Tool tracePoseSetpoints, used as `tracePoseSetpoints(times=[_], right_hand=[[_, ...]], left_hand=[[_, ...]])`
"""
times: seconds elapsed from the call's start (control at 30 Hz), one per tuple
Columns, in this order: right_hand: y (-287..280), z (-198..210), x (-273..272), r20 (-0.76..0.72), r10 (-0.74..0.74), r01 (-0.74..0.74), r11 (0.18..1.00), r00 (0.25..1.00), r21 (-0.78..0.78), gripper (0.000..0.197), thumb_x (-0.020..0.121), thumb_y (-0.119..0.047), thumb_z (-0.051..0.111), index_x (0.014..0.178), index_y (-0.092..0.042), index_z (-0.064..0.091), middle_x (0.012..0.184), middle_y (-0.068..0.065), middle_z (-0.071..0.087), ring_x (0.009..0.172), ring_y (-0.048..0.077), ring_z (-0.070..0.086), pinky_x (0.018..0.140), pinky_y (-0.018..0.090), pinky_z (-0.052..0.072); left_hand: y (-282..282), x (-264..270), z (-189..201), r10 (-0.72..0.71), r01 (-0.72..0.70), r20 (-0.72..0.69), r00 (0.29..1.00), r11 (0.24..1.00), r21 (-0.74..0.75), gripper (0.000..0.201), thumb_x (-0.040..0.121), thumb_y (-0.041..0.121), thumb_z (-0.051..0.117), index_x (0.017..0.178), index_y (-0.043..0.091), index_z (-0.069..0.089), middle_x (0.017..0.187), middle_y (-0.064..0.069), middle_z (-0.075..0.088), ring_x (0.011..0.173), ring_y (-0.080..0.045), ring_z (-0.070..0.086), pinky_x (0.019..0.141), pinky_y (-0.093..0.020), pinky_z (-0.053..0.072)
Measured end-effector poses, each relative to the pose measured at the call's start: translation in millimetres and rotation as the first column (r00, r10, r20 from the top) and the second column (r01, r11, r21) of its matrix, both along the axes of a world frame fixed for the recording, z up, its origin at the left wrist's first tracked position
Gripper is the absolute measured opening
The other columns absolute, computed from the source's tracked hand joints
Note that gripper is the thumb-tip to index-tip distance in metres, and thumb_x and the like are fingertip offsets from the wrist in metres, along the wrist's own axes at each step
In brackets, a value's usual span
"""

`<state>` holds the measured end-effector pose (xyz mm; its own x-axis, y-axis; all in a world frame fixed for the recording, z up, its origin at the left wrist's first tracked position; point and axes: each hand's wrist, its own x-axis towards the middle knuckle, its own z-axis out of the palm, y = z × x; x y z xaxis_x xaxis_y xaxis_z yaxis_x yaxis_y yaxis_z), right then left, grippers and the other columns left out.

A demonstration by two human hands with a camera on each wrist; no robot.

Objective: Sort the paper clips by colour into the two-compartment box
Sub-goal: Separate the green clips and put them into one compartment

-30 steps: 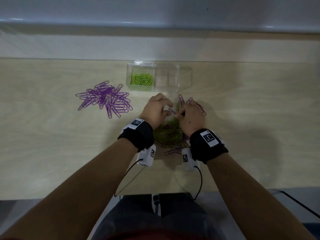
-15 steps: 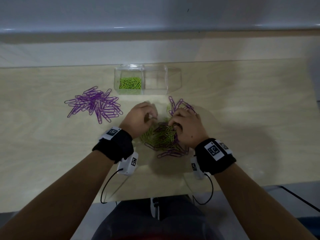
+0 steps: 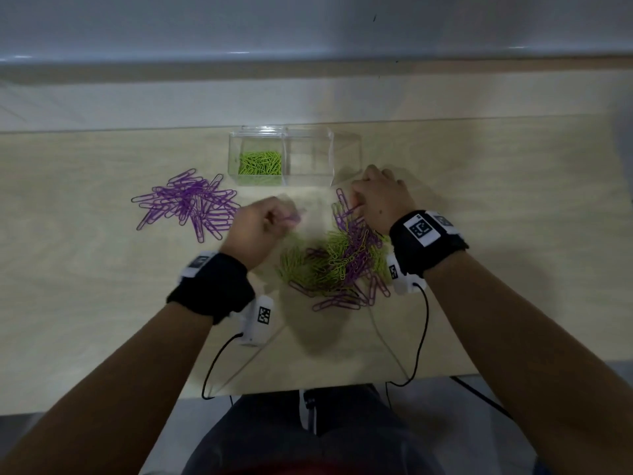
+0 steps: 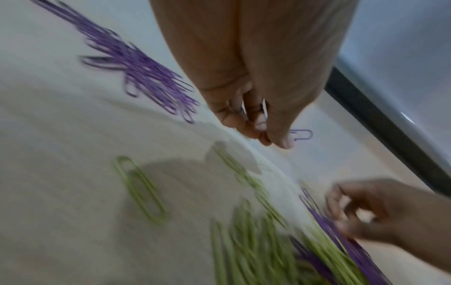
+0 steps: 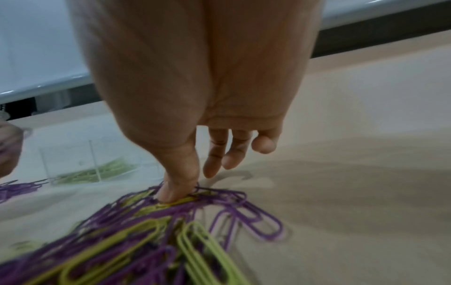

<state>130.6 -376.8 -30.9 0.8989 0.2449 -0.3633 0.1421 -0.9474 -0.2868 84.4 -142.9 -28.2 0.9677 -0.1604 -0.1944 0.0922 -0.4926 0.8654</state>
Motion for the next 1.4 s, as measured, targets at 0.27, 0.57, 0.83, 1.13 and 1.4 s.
tracePoseSetpoints(times=[0.27, 0.57, 0.83, 1.13, 1.4], right_hand=[[-36, 4, -25, 0.003, -0.499, 0.428, 0.747, 0.867, 0.509, 0.014, 0.08, -0.007, 0.069, 0.075, -0.015, 0.057, 0.074, -0.001, 0.058, 0.061, 0.011, 0.048, 0.056, 0.017, 0.039], [-70, -14, -46, 0.003, -0.695, 0.656, 0.681, 0.719, 0.324, 0.003, 0.08, -0.015, 0.065, 0.082, -0.016, 0.063, 0.093, 0.006, 0.061, 0.084, 0.027, 0.059, 0.078, 0.038, 0.052], [-20, -17, -44, 0.054, -0.498, 0.498, 0.867, 0.866, 0.012, 0.026, 0.084, -0.038, 0.063, 0.097, -0.016, 0.062, 0.113, 0.008, 0.047, 0.106, 0.03, 0.048, 0.085, 0.043, 0.047], [-23, -13, -40, -0.086, -0.575, 0.579, 0.789, 0.814, 0.206, 0.012, 0.087, -0.023, 0.063, 0.08, -0.017, 0.056, 0.089, 0.005, 0.06, 0.085, 0.027, 0.058, 0.075, 0.036, 0.049], [-64, -7, -62, 0.014, -0.738, 0.708, 0.653, 0.675, 0.27, 0.006, 0.083, -0.014, 0.066, 0.088, -0.013, 0.064, 0.093, 0.008, 0.066, 0.083, 0.025, 0.061, 0.071, 0.028, 0.047]], left_hand=[[45, 8, -14, 0.051, -0.216, 0.279, 0.959, 0.766, 0.605, 0.025, 0.077, 0.007, 0.055, 0.099, 0.005, 0.067, 0.099, -0.019, 0.064, 0.093, -0.039, 0.053, 0.079, -0.043, 0.046], [-71, 33, -15, -0.63, 0.475, 0.079, 0.772, 0.655, 0.588, 0.068, 0.078, -0.012, 0.049, 0.142, 0.011, 0.036, 0.148, -0.011, 0.036, 0.135, -0.028, 0.033, 0.112, -0.034, 0.028], [-70, 42, -24, -0.591, 0.434, 0.081, 0.803, 0.672, 0.6, 0.023, 0.083, 0.013, 0.061, 0.106, 0.015, 0.061, 0.116, -0.004, 0.057, 0.109, -0.026, 0.045, 0.084, -0.036, 0.036], [-54, 31, -17, -0.316, 0.312, 0.006, 0.949, 0.94, 0.135, 0.018, 0.079, 0.013, 0.07, 0.072, 0.021, 0.056, 0.083, -0.008, 0.067, 0.081, -0.025, 0.061, 0.074, -0.04, 0.051], [18, 14, -9, 0.166, -0.168, 0.037, 0.985, 0.985, 0.043, 0.008, 0.087, 0.02, 0.064, 0.086, 0.013, 0.059, 0.083, 0.002, 0.067, 0.076, -0.005, 0.063, 0.065, -0.012, 0.049]])
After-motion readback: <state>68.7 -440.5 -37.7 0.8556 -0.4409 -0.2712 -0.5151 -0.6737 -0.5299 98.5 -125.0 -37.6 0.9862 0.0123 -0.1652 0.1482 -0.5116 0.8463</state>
